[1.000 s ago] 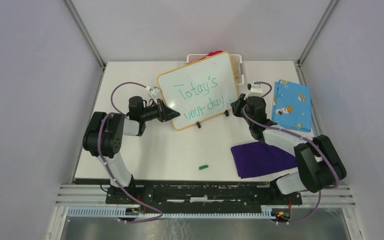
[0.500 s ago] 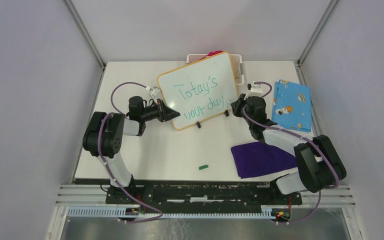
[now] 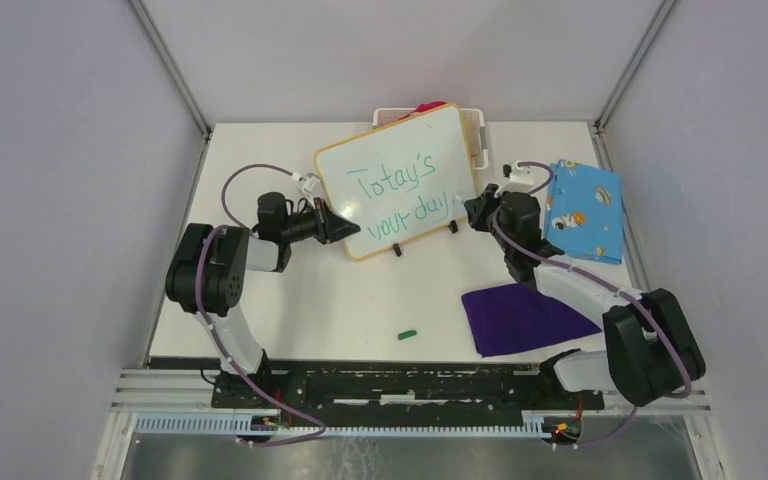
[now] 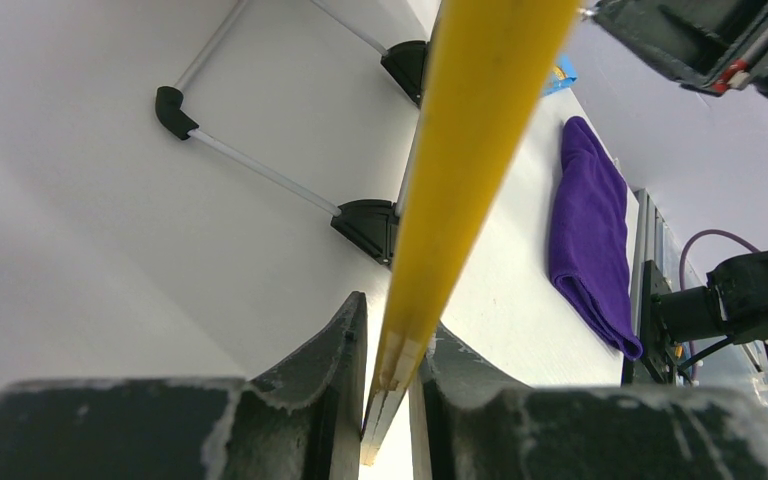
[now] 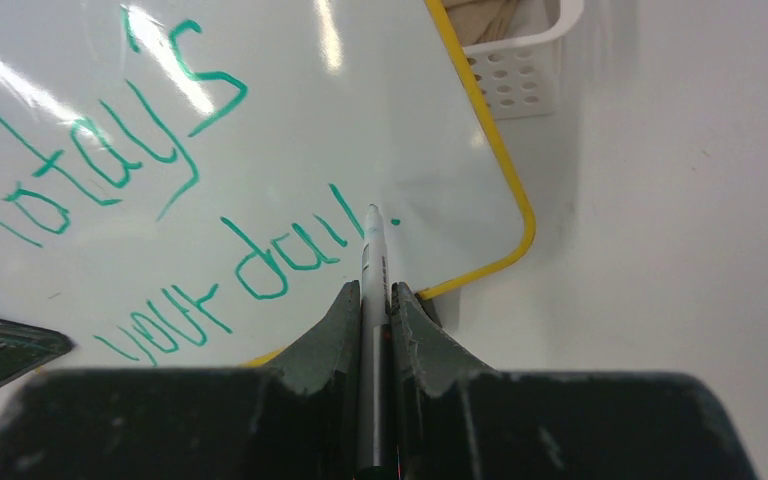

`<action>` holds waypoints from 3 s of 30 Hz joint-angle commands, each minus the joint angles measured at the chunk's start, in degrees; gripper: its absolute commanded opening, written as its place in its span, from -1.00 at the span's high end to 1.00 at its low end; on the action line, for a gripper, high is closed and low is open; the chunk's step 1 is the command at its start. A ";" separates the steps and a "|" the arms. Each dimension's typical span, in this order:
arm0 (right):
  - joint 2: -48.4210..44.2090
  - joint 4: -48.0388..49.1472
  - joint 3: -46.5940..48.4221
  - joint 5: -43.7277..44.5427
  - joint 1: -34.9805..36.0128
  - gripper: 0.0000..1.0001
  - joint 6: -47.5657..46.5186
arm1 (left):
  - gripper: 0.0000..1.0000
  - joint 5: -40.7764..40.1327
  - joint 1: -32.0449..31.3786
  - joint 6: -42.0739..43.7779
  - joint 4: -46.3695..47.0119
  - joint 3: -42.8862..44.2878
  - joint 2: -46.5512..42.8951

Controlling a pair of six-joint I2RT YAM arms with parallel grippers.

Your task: Write a sentence on the whiteboard

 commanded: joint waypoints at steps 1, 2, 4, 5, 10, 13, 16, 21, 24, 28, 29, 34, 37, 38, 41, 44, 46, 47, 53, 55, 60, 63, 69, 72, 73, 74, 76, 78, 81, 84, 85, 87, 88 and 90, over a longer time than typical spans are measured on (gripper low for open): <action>-5.45 1.68 -0.26 -1.65 -0.16 1.00 2.05 | 0.47 -3.39 -1.04 4.56 -5.69 0.38 1.13; -6.58 1.30 -0.38 -1.96 -0.13 1.00 2.31 | 0.47 -3.39 -1.04 4.51 -5.71 0.33 1.17; -8.86 0.48 -0.72 -2.49 -0.16 1.00 2.63 | 0.46 -3.39 -1.06 4.49 -5.73 0.34 1.18; -10.01 0.07 -0.97 -2.66 -0.08 1.00 2.71 | 0.45 -3.32 -1.04 4.55 -5.73 0.34 1.10; -18.25 -5.05 -2.25 -3.22 1.27 1.00 2.12 | 0.42 -3.23 -1.08 4.33 -5.46 0.24 1.09; -23.80 -9.08 -3.94 -3.11 2.55 1.00 0.67 | 0.38 -2.99 -0.99 4.29 -5.02 0.17 1.07; -30.19 -12.38 -5.77 -3.36 3.22 1.00 -1.08 | 0.34 -2.81 -0.99 4.34 -4.73 -0.06 0.90; -38.60 -18.54 -7.85 -2.90 3.88 1.00 -5.44 | 0.28 -2.27 -0.88 3.96 -3.99 -0.31 0.57; -43.56 -20.72 -10.39 -1.84 3.82 1.00 -6.92 | 0.24 -1.25 -0.18 1.92 -1.48 -0.74 0.97; -47.47 -24.26 -12.26 -0.39 3.84 1.00 -8.86 | 0.15 -1.12 0.31 1.53 -0.79 -1.01 0.79; -48.13 -24.96 -12.62 -0.45 3.85 1.00 -9.06 | 0.11 -1.17 0.34 1.42 -0.81 -1.04 0.80; -49.77 -25.60 -13.00 -0.23 3.85 1.00 -9.66 | -0.29 -1.93 0.80 1.30 -0.73 -2.11 -0.62; -49.83 -25.66 -12.78 -0.28 3.89 1.00 -9.83 | -0.42 -2.67 0.98 1.61 -1.24 -2.67 -1.78; -49.80 -25.61 -12.76 -0.28 3.93 1.00 -9.83 | -0.47 -2.84 0.94 1.72 -1.66 -2.79 -2.15; -49.91 -25.41 -12.74 -0.54 4.00 1.00 -9.67 | -0.88 -3.36 1.05 2.23 -3.11 -3.20 -3.65; -49.98 -25.37 -12.48 -1.06 4.03 1.00 -9.52 | -0.99 -5.62 1.06 3.55 -6.85 -3.90 -7.53; -49.74 -25.64 -11.94 -1.45 4.28 1.00 -9.53 | -0.99 -9.87 1.14 5.34 -11.10 -5.00 -11.88; -49.58 -25.66 -11.68 -1.68 4.42 1.00 -9.51 | -0.99 -11.61 1.54 5.56 -12.97 -5.77 -14.40; -49.10 -24.73 -11.37 -3.62 5.58 1.00 -8.78 | -0.99 -30.66 3.19 7.83 -33.92 -5.02 -32.41; -49.08 -24.77 -11.37 -4.02 5.95 1.00 -8.80 | -0.99 -43.09 3.17 7.13 -43.94 -2.29 -38.20; -48.07 -25.35 -10.66 -4.38 6.51 1.00 -10.42 | -0.99 -63.39 3.18 -1.77 -66.90 7.01 -44.81; -47.05 -26.20 -9.52 -4.47 6.60 1.00 -11.58 | -0.99 -61.70 3.14 -3.73 -69.01 7.80 -49.85; -46.29 -28.93 -9.15 -2.95 6.67 1.00 -15.81 | -0.99 -44.97 -3.03 2.16 -66.62 4.86 -57.25; -47.28 -30.30 -10.84 -0.57 6.69 1.00 -16.68 | -0.99 -48.25 -12.26 5.17 -71.77 5.79 -57.51; -47.89 -30.59 -11.65 0.00 6.65 1.00 -16.88 | -0.99 -50.26 -15.90 5.67 -73.14 5.81 -57.72; -48.65 -30.73 -12.45 0.66 6.63 1.00 -16.91 | -0.98 -52.13 -19.05 5.90 -74.12 5.64 -57.92; -50.05 -30.76 -14.09 1.28 6.69 1.00 -16.74 | -0.97 -53.75 -23.80 6.31 -75.69 5.37 -58.55; -51.05 -31.15 -15.03 1.49 6.70 1.00 -16.74 | -0.94 -54.55 -27.33 6.69 -76.76 5.08 -59.19; -52.41 -31.75 -15.74 2.24 6.69 1.00 -16.96 | -0.95 -57.11 -32.39 7.26 -77.22 4.64 -60.33; -53.63 -32.15 -16.03 3.23 6.63 1.00 -17.59 | -0.97 -59.41 -37.21 7.14 -77.18 4.81 -59.23; -53.84 -32.11 -16.11 3.34 6.63 1.00 -17.60 | -0.97 -59.88 -38.76 6.98 -77.14 4.86 -58.37; -53.80 -31.91 -15.98 3.35 6.66 1.00 -17.70 | -0.97 -60.59 -42.04 7.02 -76.91 5.15 -55.86; -53.68 -31.90 -15.97 3.37 6.64 1.00 -17.70 | -0.98 -61.27 -43.92 7.06 -76.93 5.40 -54.31; -53.51 -31.85 -16.03 3.36 6.69 1.00 -17.68 | -0.97 -64.00 -48.09 7.40 -76.93 6.21 -51.20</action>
